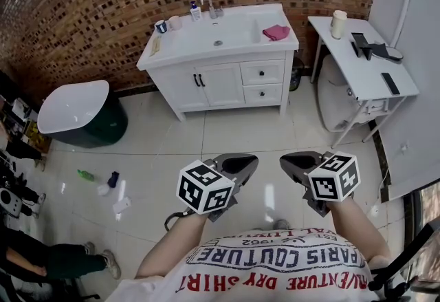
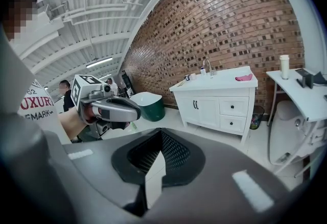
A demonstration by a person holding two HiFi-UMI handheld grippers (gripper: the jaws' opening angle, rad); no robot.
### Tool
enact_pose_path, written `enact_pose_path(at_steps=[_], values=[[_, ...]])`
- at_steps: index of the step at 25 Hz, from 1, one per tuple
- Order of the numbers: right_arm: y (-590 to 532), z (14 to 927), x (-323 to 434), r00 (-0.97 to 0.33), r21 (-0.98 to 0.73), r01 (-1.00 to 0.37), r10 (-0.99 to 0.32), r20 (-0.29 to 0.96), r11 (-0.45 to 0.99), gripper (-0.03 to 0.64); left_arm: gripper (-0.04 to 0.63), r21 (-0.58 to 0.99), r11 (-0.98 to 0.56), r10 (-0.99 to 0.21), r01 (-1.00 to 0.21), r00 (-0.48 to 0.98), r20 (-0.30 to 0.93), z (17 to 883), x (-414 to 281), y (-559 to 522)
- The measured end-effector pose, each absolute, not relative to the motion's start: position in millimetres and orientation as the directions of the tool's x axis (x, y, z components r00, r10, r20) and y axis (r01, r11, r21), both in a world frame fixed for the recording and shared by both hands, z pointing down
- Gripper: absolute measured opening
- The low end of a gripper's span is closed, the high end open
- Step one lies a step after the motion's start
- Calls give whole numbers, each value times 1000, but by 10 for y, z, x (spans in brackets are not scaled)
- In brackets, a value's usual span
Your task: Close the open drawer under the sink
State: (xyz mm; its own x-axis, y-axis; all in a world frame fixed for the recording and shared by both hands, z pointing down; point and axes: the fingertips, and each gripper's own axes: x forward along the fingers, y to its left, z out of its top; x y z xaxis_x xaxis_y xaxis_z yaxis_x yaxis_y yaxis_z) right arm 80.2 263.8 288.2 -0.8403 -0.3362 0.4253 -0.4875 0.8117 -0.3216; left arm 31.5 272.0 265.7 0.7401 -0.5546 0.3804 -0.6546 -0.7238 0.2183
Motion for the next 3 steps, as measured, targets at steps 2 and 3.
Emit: enact_pose_path(at_steps=[2,3], values=[[2663,2861,780,-839,-320,-489,-339,425,811,6,-11,218,-724,-555,-654,740,379,2639,289,2744],[2675,2851,768,-839,-319,-490,-340,425,811,6,-11,217,-724,-556,-654,740,378,2630,277,2756]])
